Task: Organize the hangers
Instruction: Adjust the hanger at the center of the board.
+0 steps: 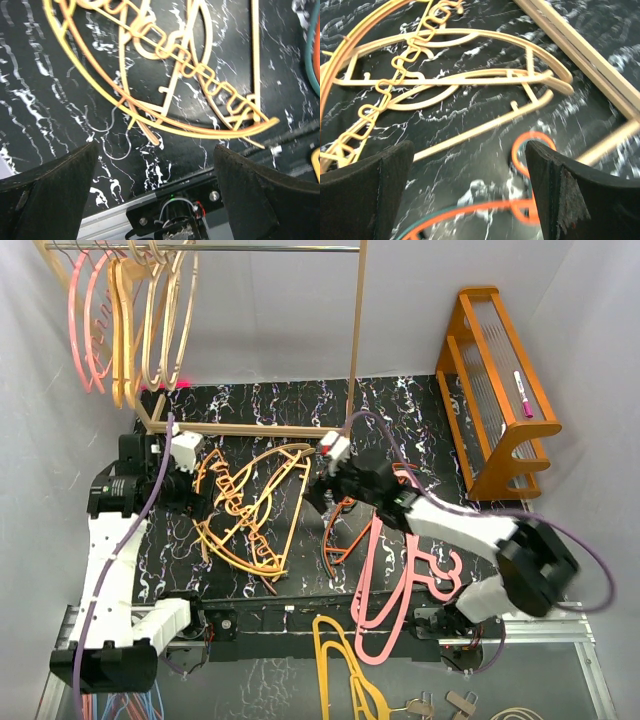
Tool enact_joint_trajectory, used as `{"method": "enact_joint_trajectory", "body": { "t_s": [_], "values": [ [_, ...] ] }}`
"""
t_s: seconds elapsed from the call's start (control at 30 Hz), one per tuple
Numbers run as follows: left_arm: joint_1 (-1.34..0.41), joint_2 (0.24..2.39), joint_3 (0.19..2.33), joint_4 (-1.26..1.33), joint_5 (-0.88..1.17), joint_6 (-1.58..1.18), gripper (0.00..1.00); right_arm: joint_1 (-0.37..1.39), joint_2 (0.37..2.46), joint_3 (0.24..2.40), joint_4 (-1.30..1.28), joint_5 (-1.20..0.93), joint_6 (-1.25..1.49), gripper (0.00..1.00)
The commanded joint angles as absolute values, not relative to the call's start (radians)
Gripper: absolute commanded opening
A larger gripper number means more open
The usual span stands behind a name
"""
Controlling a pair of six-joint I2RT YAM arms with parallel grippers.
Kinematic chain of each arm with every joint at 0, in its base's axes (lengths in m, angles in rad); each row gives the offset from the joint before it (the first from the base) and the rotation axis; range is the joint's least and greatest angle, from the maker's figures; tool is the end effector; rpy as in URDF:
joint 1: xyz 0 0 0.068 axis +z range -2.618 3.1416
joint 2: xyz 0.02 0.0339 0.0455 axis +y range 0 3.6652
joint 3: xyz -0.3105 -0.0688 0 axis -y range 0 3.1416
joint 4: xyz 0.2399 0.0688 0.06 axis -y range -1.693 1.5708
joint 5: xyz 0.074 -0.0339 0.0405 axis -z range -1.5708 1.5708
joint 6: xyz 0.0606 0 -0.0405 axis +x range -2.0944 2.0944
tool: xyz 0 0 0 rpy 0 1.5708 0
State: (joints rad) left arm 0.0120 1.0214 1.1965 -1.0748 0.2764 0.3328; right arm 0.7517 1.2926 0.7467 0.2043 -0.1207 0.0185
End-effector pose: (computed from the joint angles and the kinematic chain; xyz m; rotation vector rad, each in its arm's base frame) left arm 0.1661 -0.0145 0.3756 0.5044 2.3799 -0.1876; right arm 0.2122 0.2084 0.2938 -0.7804 1.7994 0.6293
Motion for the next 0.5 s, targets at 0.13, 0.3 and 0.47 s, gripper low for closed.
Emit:
{"method": "enact_joint_trajectory", "body": {
  "t_s": [0.13, 0.3, 0.47],
  "values": [
    [0.197, 0.881, 1.169, -0.981, -0.013, 0.170, 0.97, 0.800, 1.869, 1.292, 0.383, -0.573, -0.674, 0.98],
    [0.344, 0.846, 1.219, -1.040, -0.001, 0.156, 0.97, 0.773, 2.213, 1.803, 0.081, -0.832, -0.713, 0.99],
    [0.388, 0.857, 1.305, -1.120, -0.002, 0.149, 0.97, 0.776, 2.379, 1.982, 0.173, -0.974, -0.602, 0.96]
  ]
}}
